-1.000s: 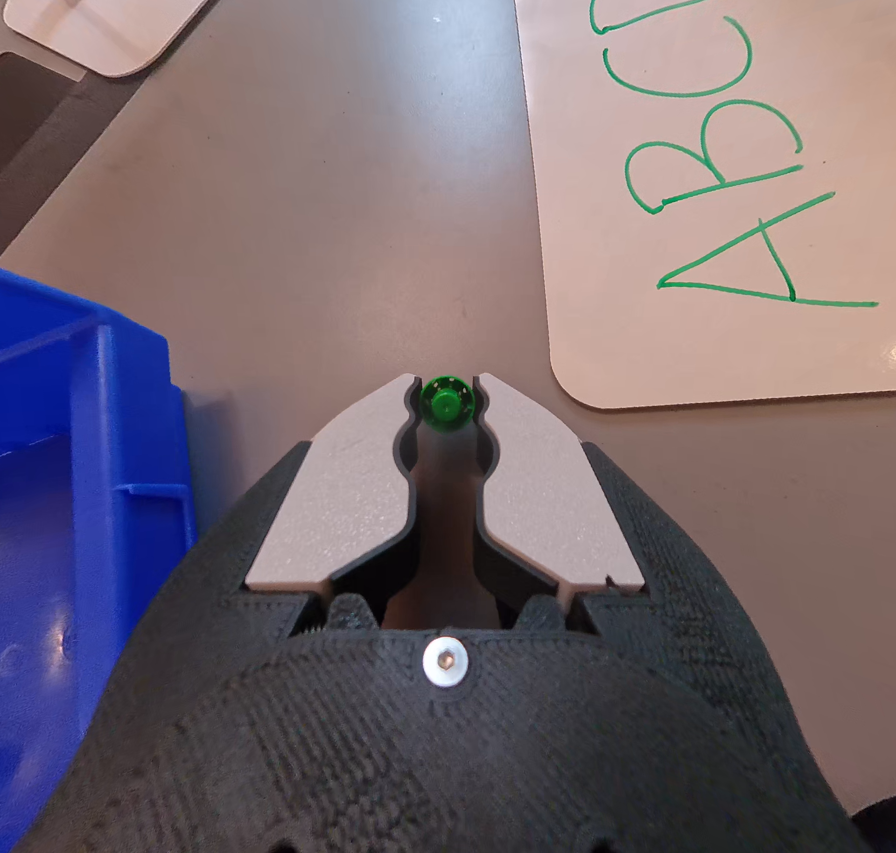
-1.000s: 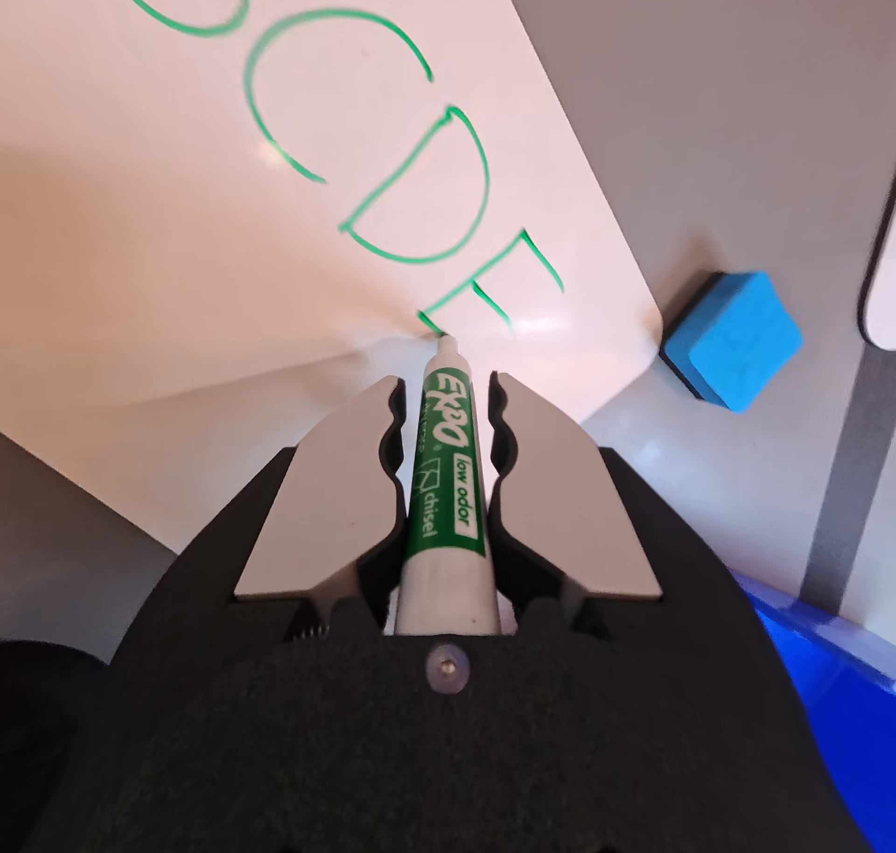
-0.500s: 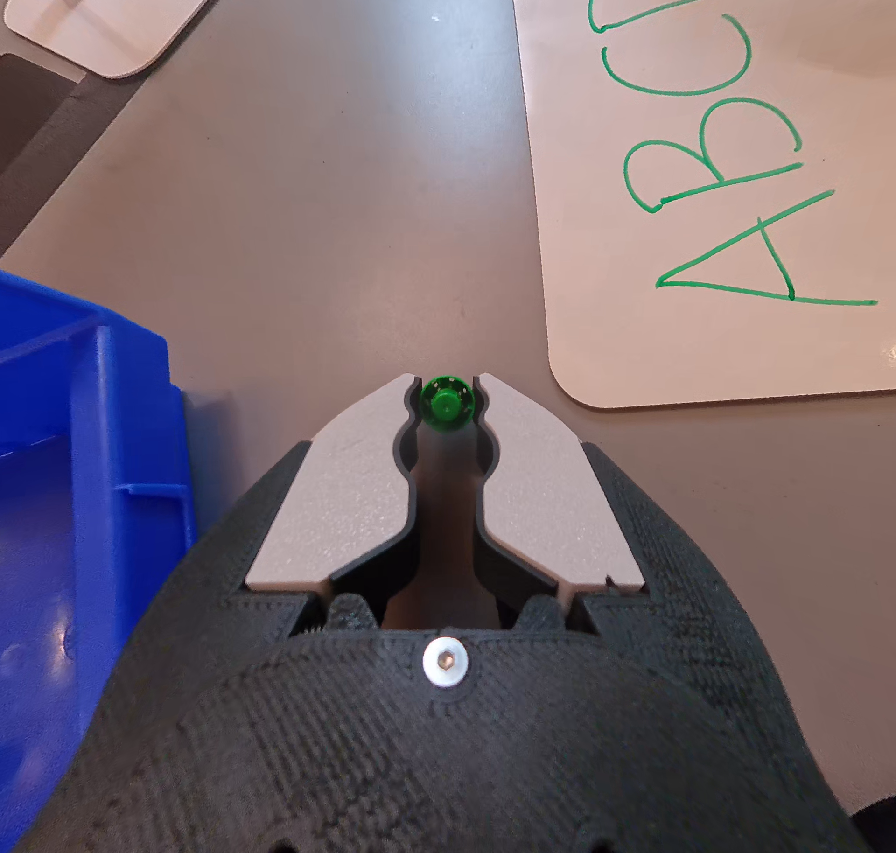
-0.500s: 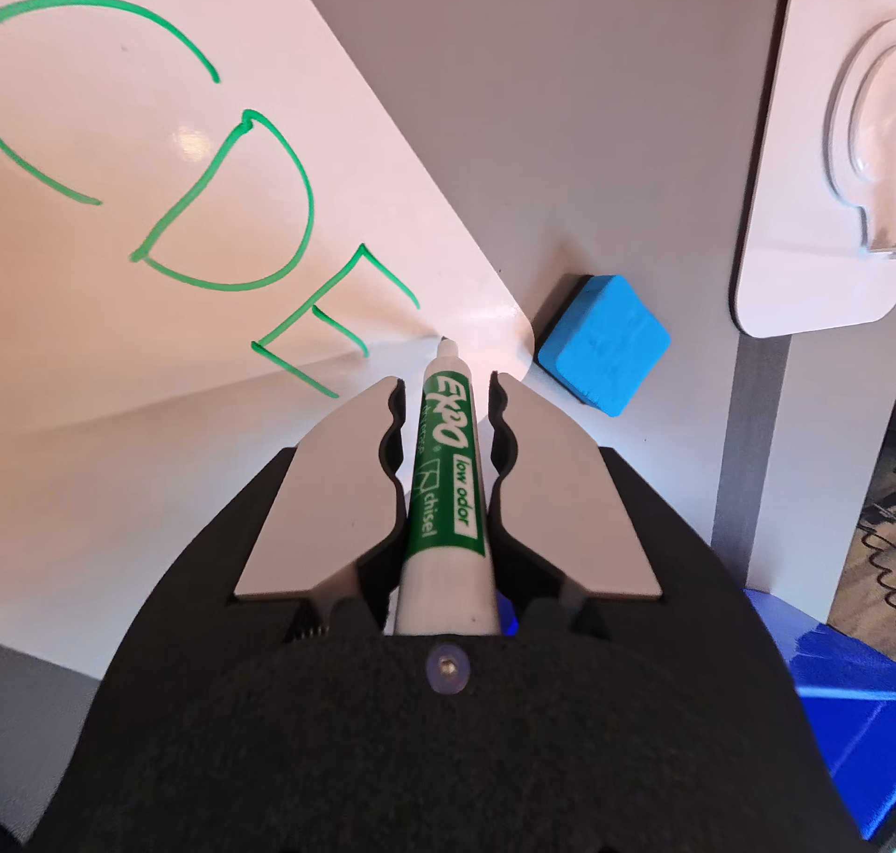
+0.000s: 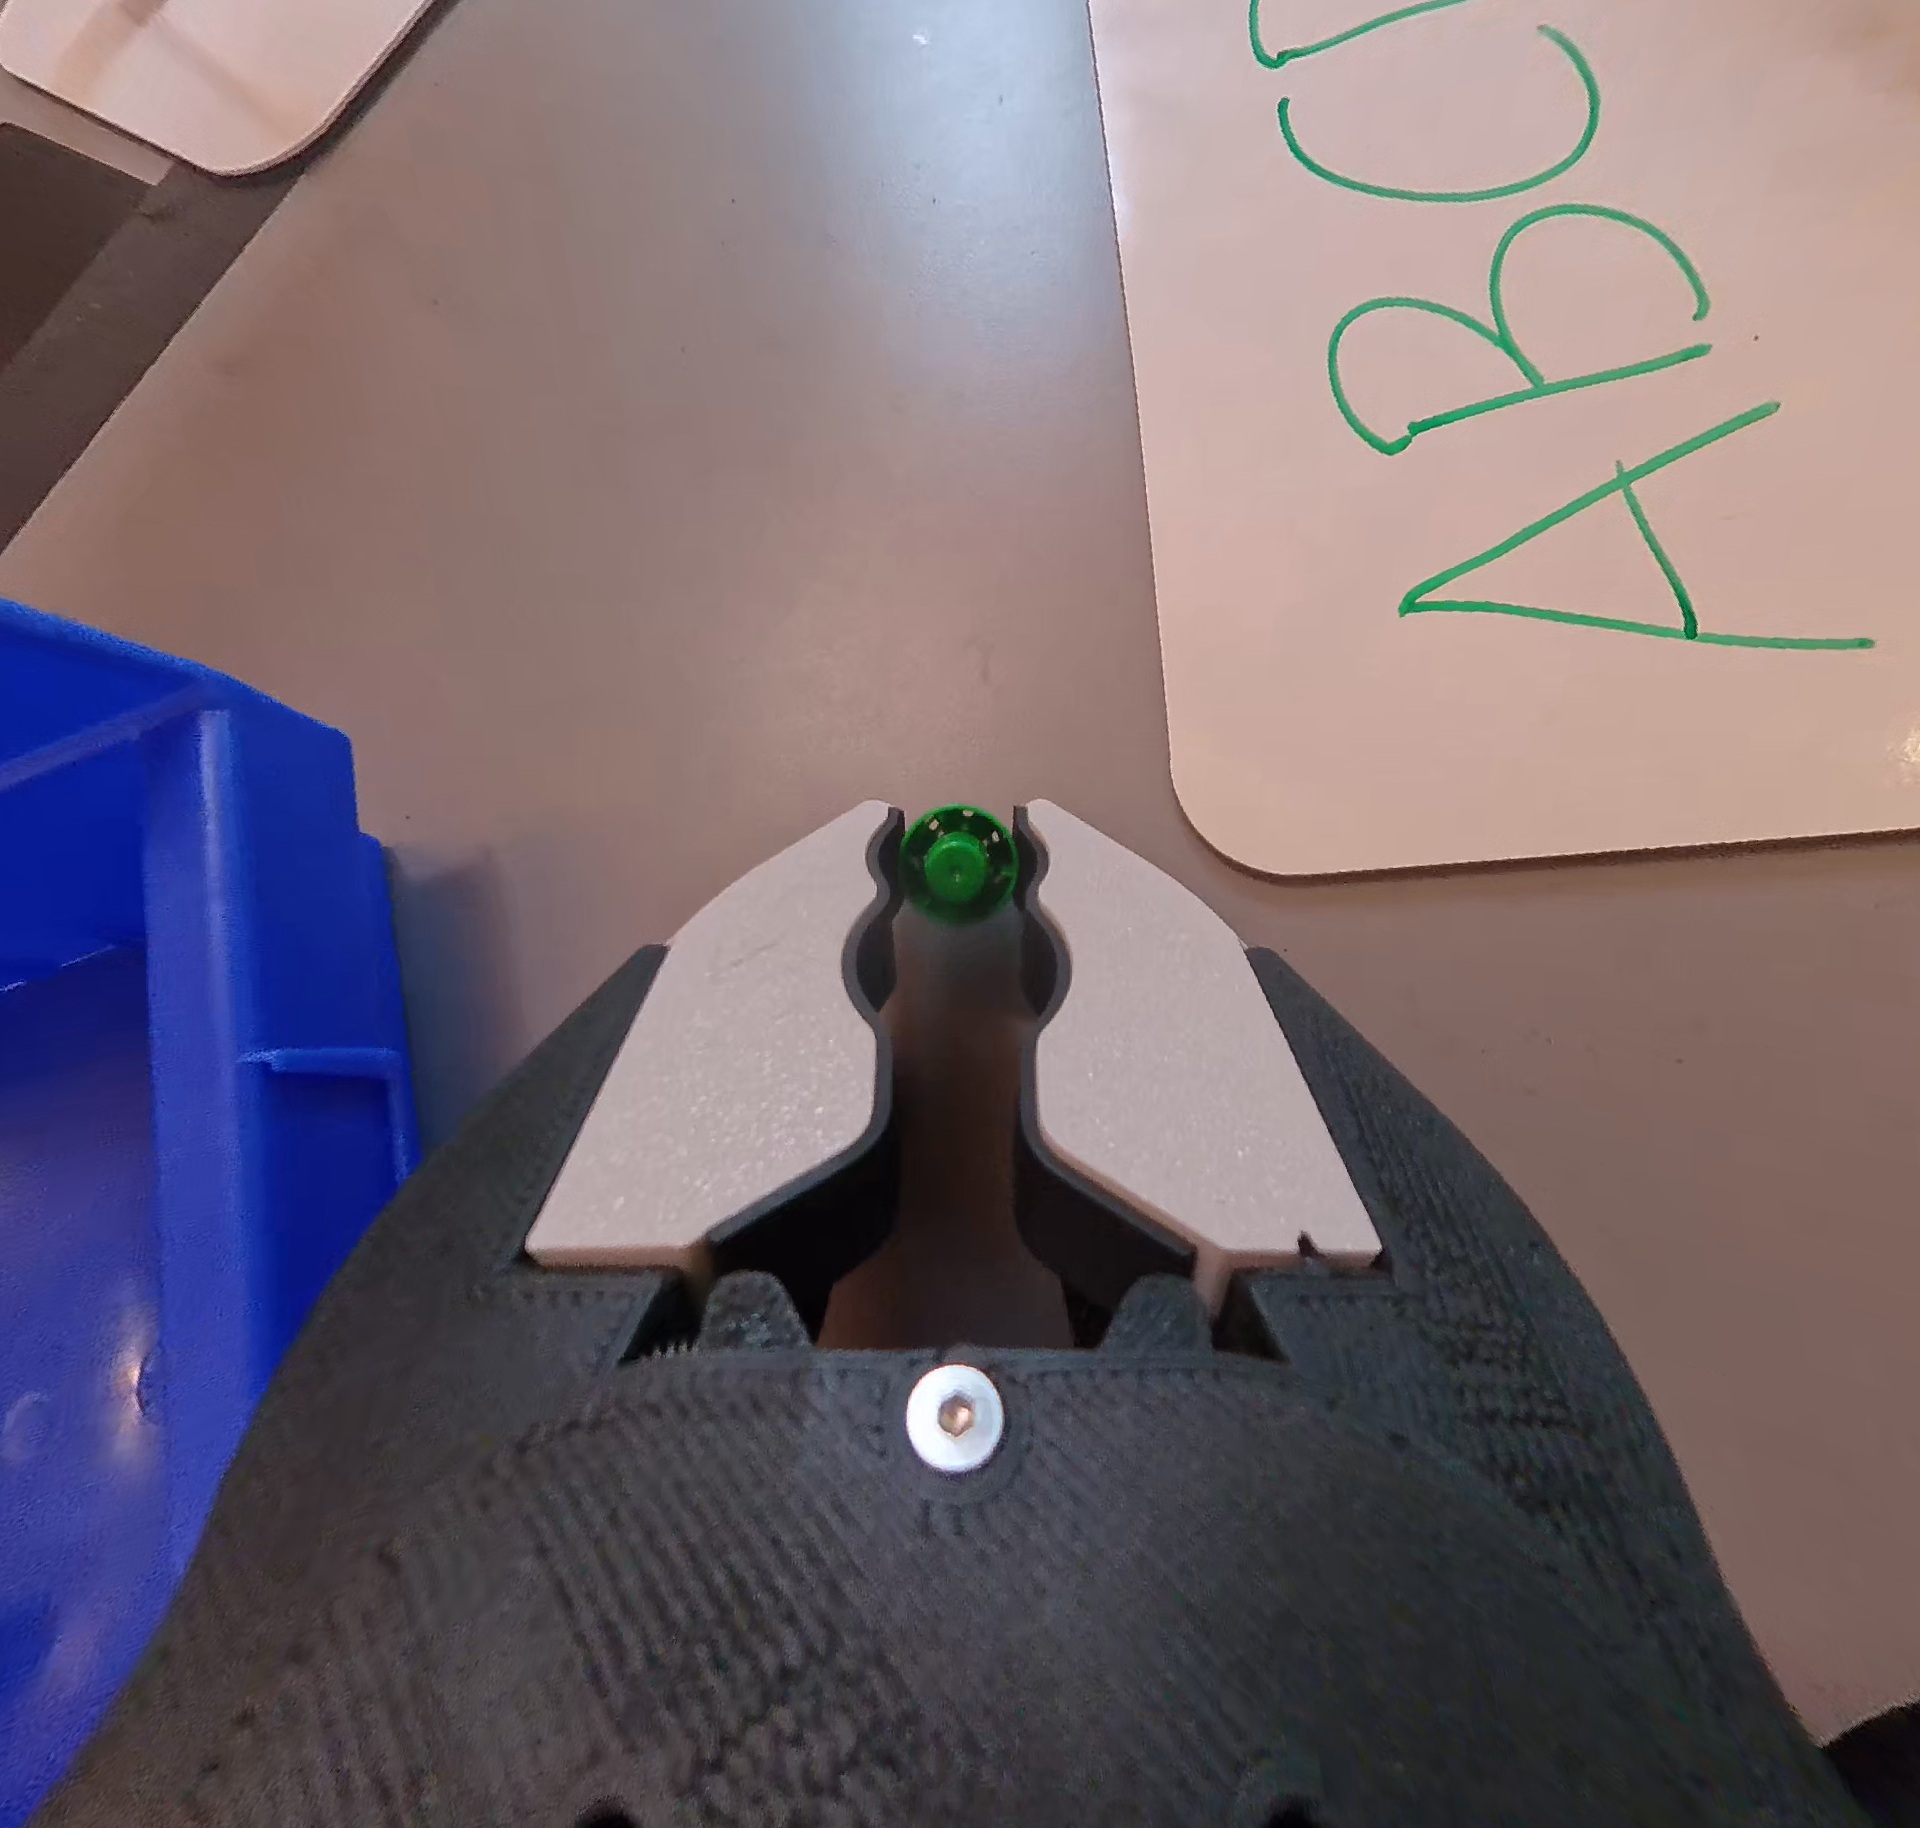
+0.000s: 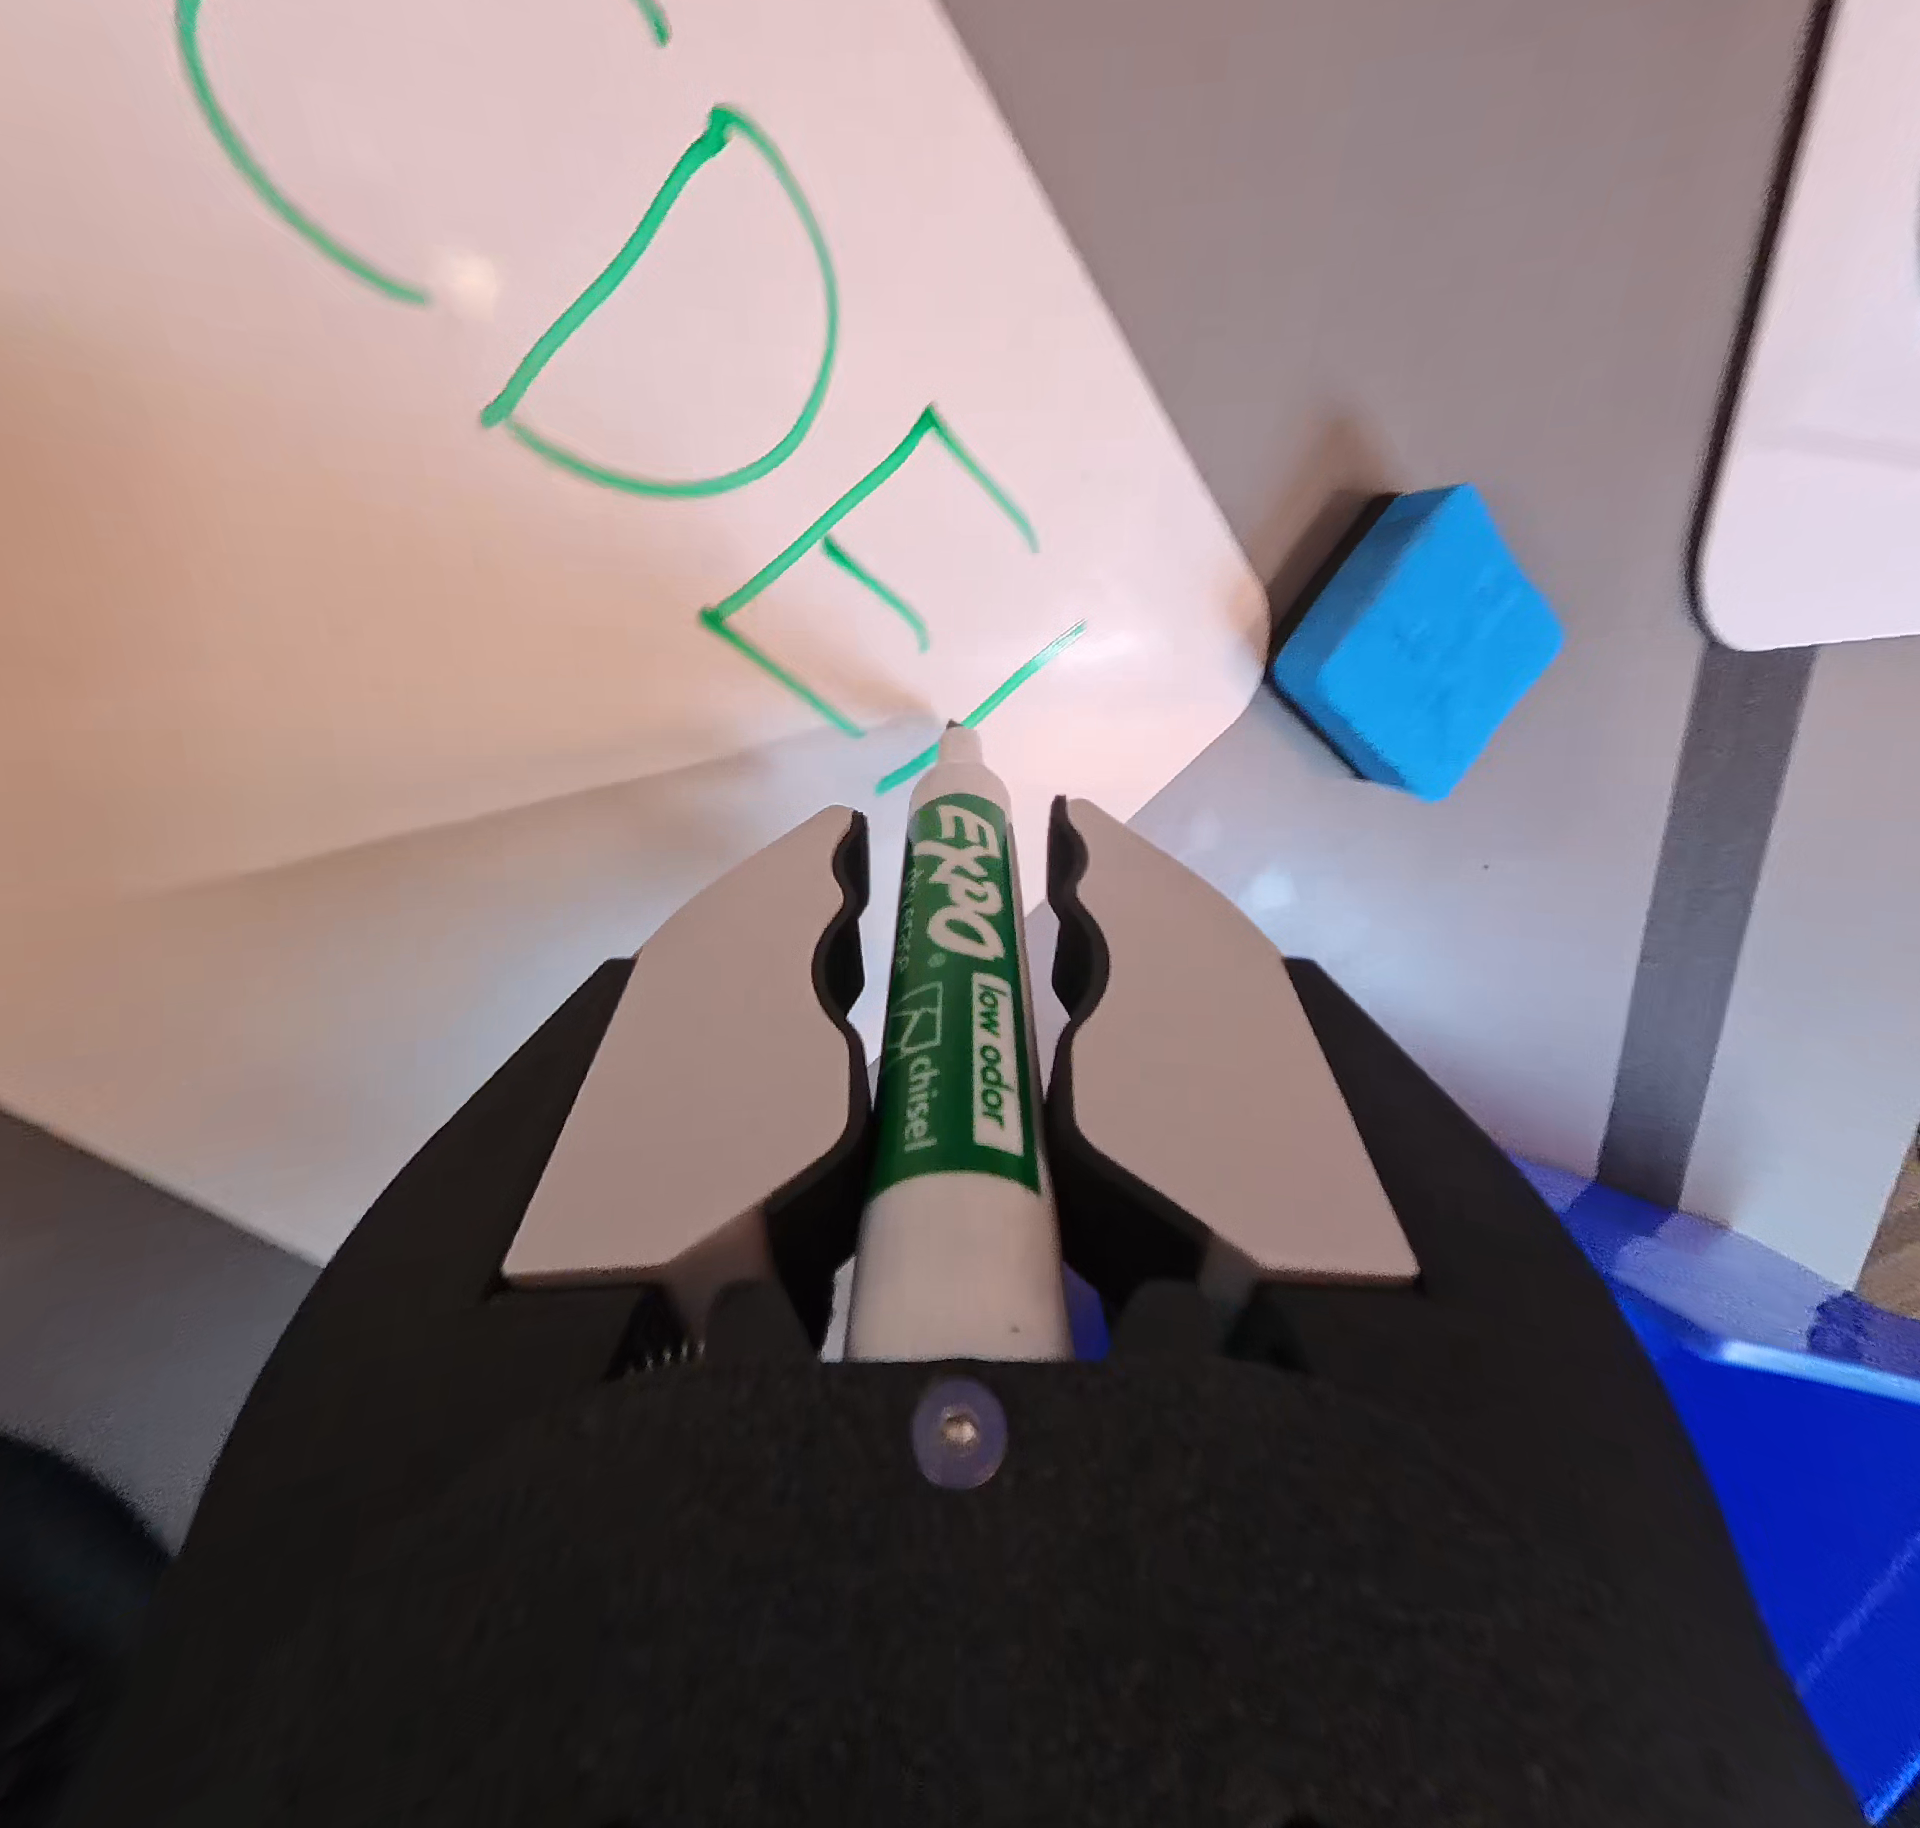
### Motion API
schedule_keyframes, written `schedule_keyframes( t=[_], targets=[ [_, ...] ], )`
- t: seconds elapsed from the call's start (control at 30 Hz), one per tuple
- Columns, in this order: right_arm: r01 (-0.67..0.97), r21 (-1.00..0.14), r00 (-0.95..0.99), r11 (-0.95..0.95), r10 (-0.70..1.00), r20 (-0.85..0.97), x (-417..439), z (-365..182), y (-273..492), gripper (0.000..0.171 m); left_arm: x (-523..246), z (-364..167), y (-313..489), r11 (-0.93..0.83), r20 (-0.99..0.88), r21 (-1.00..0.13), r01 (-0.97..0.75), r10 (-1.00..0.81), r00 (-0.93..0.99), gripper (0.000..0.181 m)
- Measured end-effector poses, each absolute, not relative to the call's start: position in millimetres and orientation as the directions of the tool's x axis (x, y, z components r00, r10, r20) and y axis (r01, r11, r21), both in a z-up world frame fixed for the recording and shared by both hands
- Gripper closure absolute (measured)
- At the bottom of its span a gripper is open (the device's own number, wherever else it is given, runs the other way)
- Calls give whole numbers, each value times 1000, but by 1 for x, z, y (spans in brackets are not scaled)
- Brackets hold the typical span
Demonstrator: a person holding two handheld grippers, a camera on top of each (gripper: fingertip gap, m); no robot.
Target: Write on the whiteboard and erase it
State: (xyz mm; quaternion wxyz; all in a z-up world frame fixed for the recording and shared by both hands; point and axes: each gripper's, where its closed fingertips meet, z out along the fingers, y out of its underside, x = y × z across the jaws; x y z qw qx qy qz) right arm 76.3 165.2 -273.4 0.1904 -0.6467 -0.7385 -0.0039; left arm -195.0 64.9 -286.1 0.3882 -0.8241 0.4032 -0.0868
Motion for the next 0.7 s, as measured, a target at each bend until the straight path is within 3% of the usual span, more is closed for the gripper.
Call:
schedule_keyframes(
  t=[0.3, 0.6, 0.7],
  targets=[
    [942, -293, -66, 163, 947, 314, 52, -272, 191, 137, -196, -286, 64, -375, -174, -709, -597, -728, 663, 161],
    [966, -222, -40, 130, 928, 370, 71, -278, 209, 138, -196, -286, 65, -376, -170, -710, -596, -729, 663, 161],
    [961, -246, -29, 128, 929, 369, 73, -276, 206, 137, -196, -286, 65, -374, -174, -708, -599, -730, 661, 161]
  ],
)
